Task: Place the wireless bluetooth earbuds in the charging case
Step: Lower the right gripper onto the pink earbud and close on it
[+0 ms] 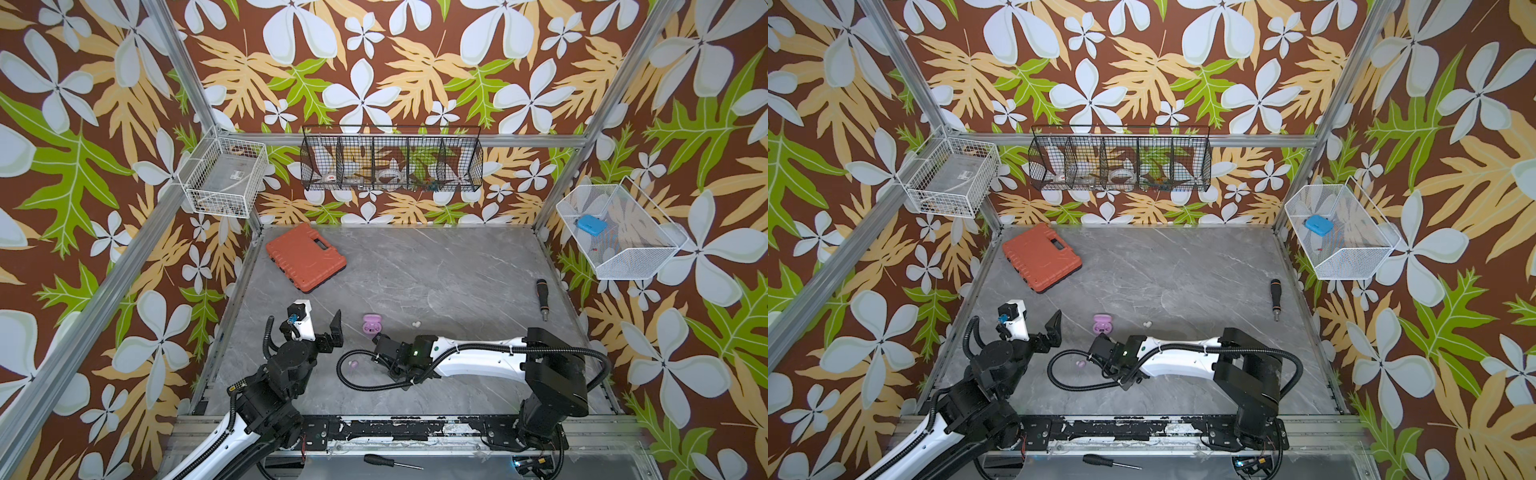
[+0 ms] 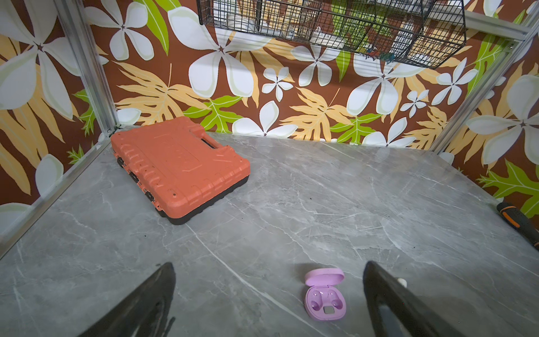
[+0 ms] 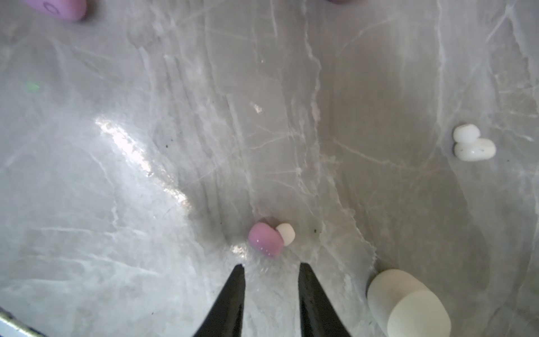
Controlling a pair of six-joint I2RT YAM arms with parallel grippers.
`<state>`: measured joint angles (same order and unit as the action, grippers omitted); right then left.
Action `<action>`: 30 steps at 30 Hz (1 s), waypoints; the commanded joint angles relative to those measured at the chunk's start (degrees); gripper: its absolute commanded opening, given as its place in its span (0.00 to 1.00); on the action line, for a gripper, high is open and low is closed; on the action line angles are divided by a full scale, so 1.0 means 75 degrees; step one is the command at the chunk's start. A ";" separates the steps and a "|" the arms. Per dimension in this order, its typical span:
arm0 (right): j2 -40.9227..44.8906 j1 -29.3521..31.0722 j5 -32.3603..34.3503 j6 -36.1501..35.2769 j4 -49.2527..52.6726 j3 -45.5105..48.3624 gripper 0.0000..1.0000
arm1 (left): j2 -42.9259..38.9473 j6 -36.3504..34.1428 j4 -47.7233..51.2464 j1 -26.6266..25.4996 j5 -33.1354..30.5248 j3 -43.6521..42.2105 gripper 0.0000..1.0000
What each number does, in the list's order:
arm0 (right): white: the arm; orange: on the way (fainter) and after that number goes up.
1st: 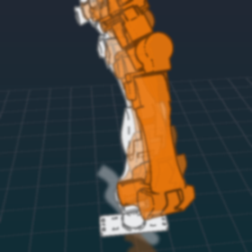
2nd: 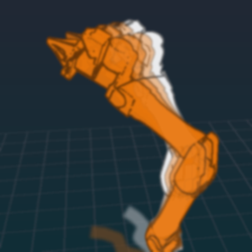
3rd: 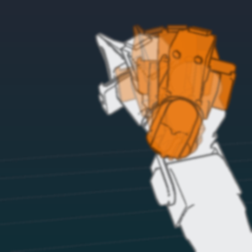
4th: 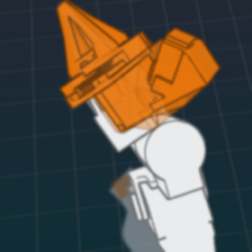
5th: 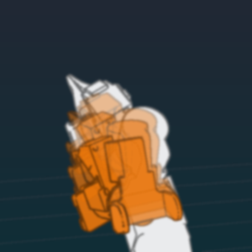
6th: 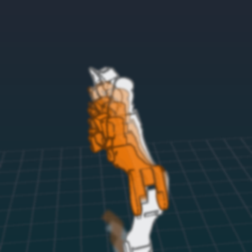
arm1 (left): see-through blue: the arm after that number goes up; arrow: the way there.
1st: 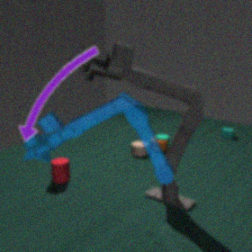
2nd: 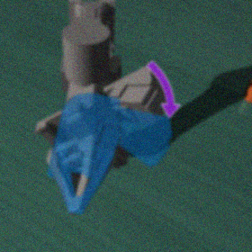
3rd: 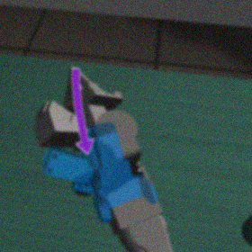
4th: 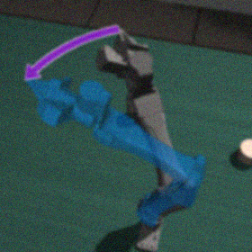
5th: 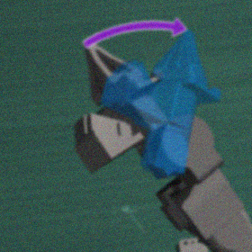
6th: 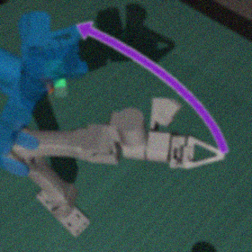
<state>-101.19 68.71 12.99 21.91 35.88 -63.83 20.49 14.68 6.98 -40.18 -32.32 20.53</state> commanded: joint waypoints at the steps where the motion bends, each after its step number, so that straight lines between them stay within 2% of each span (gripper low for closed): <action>1: -0.0069 0.0059 0.0172 -0.0346 0.0116 -0.0072 0.32 | -0.0013 -0.0073 -0.0204 0.0014 -0.0080 -0.0006 1.00; 14: -0.0266 0.0174 0.0529 -0.0849 0.0141 -0.0208 0.31 | 0.0029 -0.0127 -0.0204 0.0014 -0.0086 -0.0019 1.00; 30: -0.0481 0.0219 0.0444 -0.1245 0.0094 -0.0266 0.28 | 0.0044 -0.0152 -0.0228 0.0016 -0.0074 -0.0031 1.00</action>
<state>-104.55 70.24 15.57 13.30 35.97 -65.65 20.80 13.80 6.98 -40.18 -32.49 20.29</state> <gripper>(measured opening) 0.281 0.998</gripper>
